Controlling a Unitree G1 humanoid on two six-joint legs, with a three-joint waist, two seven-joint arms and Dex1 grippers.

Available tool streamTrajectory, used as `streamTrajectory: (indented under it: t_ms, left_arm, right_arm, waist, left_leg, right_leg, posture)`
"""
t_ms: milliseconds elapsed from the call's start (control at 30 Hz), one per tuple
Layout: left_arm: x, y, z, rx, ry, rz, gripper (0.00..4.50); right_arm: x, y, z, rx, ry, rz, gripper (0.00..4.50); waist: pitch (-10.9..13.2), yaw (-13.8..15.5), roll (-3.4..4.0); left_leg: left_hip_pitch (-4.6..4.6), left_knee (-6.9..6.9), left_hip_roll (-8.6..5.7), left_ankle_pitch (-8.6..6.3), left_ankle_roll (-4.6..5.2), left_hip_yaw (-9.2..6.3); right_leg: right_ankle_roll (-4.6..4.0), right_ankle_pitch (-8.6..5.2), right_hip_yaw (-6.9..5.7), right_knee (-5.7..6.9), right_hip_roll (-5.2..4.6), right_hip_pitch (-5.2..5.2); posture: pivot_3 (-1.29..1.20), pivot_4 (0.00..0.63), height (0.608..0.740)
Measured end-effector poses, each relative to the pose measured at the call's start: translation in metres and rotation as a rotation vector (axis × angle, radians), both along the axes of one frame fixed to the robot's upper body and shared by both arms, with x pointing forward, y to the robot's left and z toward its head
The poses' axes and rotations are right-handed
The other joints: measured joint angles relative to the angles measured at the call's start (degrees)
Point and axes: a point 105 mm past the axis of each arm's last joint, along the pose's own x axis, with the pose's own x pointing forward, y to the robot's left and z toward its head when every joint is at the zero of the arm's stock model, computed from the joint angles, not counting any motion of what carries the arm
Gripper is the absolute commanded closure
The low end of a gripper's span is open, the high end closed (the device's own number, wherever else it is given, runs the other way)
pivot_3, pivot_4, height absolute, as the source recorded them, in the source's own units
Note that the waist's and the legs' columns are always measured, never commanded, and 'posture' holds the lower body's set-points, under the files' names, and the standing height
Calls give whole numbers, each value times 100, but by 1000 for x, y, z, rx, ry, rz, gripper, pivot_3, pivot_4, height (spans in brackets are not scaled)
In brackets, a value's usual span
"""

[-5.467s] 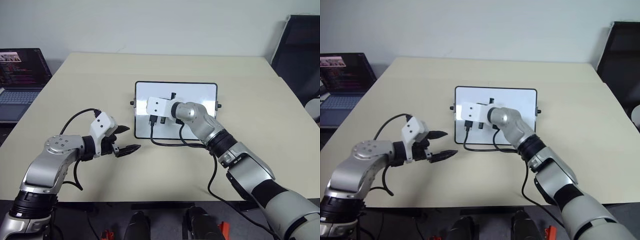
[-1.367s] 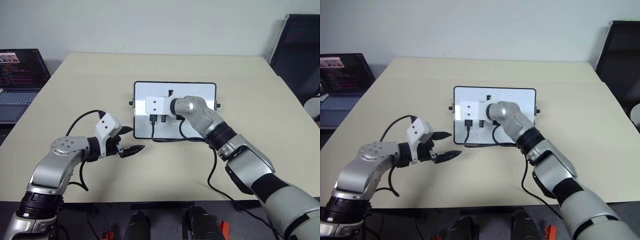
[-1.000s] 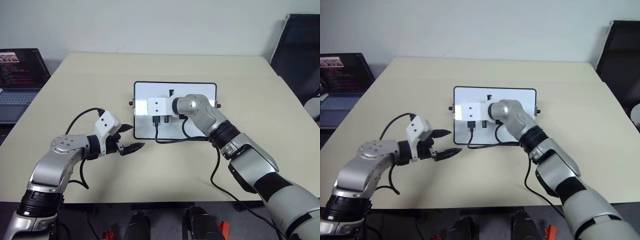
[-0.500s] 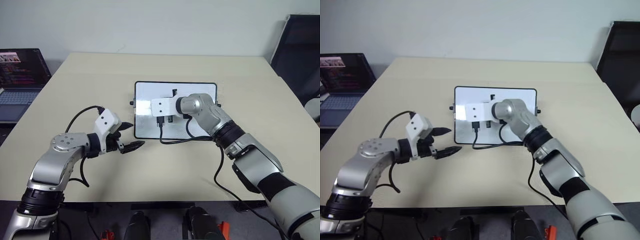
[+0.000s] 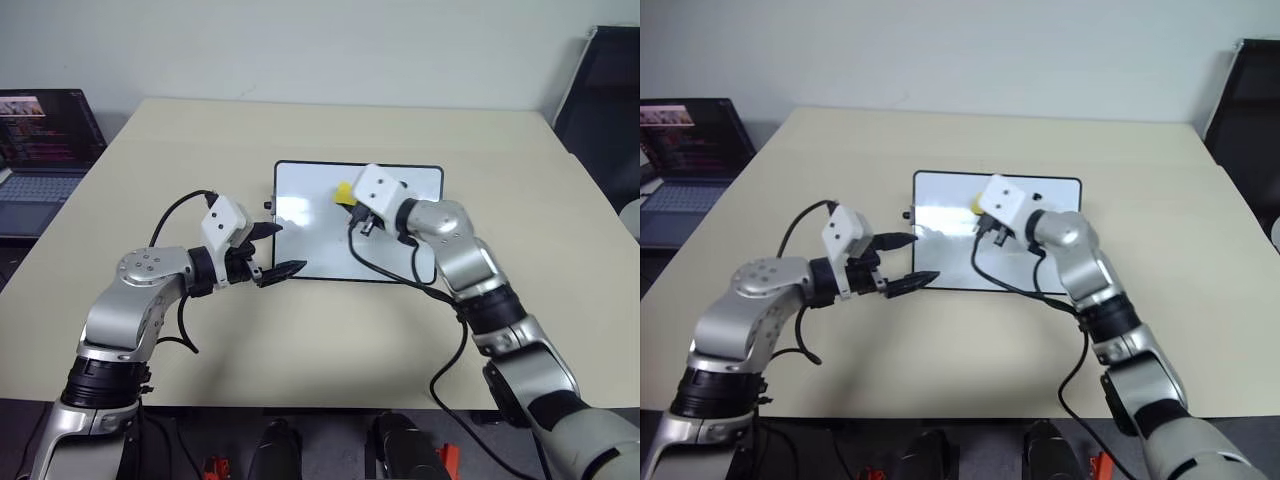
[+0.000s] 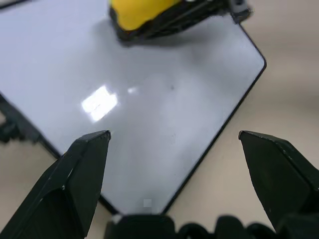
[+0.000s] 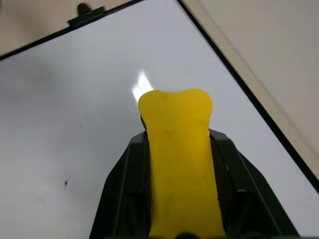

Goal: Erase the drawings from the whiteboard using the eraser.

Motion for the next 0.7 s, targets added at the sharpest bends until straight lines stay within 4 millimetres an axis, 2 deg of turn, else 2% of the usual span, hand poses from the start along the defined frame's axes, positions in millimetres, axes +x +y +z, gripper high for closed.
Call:
streamTrajectory:
  t_ms: [100, 167, 233, 300, 400, 467, 533, 633, 700]
  left_arm:
    - [-2, -18, 8, -8, -17, -94, 0]
    - [-5, -28, 10, -2, -21, -156, 0]
    - [-8, -36, 11, 0, -19, -206, 0]
    - [-13, -47, 10, 18, -21, -281, 0]
    - [-10, -69, 8, 47, -62, -387, 0]
    - [-8, -85, 5, 53, -79, -445, 0]
    - [-7, -102, 6, 31, -87, -495, 0]
    - [-7, -129, 7, 24, -133, -575, 0]
    - [-11, -140, 1, 40, -141, -622, 0]
  right_arm:
    - [-31, -44, 10, 236, 45, -146, 3360]
    - [-51, -70, 5, 331, 83, -247, 3360]
    - [-63, -85, 1, 379, 104, -320, 3360]
    - [-78, -100, -4, 402, 105, -400, 3360]
    - [-95, -120, -30, 434, 168, -552, 3360]
    - [-100, -127, -50, 463, 236, -635, 3360]
    - [-101, -132, -62, 460, 268, -687, 3360]
    - [-95, -139, -85, 468, 334, -768, 3360]
    - [-92, -145, -96, 472, 360, -816, 3360]
  waist:
    - [0, 55, 0]
    - [1, 44, 2]
    - [4, 13, 6]
    - [5, 15, 8]
    - [4, 26, 7]
    - [4, 48, 7]
    - [4, 38, 6]
    - [2, 33, 4]
    - [2, 6, 6]
  left_leg:
    - [0, -9, 1, -5, -4, -13]
    - [3, -8, 1, -8, -6, -9]
    - [6, -6, 1, -7, -6, -8]
    - [8, -2, 1, -7, -7, -10]
    - [10, 20, -5, -5, -8, -8]
    - [8, 28, -10, -4, -10, 2]
    - [8, 36, -12, -3, -10, 12]
    - [9, 38, -12, -2, -9, 12]
    - [9, 26, -11, -2, -8, 12]
  right_leg:
    - [-8, -15, -16, 1, 0, 2]
    - [-16, -25, -13, 0, 0, 2]
    - [4, -43, -11, 0, 0, 3]
    - [-21, -57, -12, 1, 0, 6]
    - [-30, -52, -5, 0, -2, 16]
    - [-26, -46, 13, -2, -3, 16]
    - [-22, -44, 25, -4, -3, 17]
    - [-19, -41, 24, -2, -3, 18]
    - [-18, -40, 24, -2, -2, 16]
  posture:
    - [0, 150, 740]
    - [0, 150, 740]
    - [0, 150, 740]
    - [0, 150, 740]
    - [0, 150, 740]
    - [0, 150, 740]
    - [0, 150, 740]
    - [0, 150, 740]
    - [0, 150, 740]
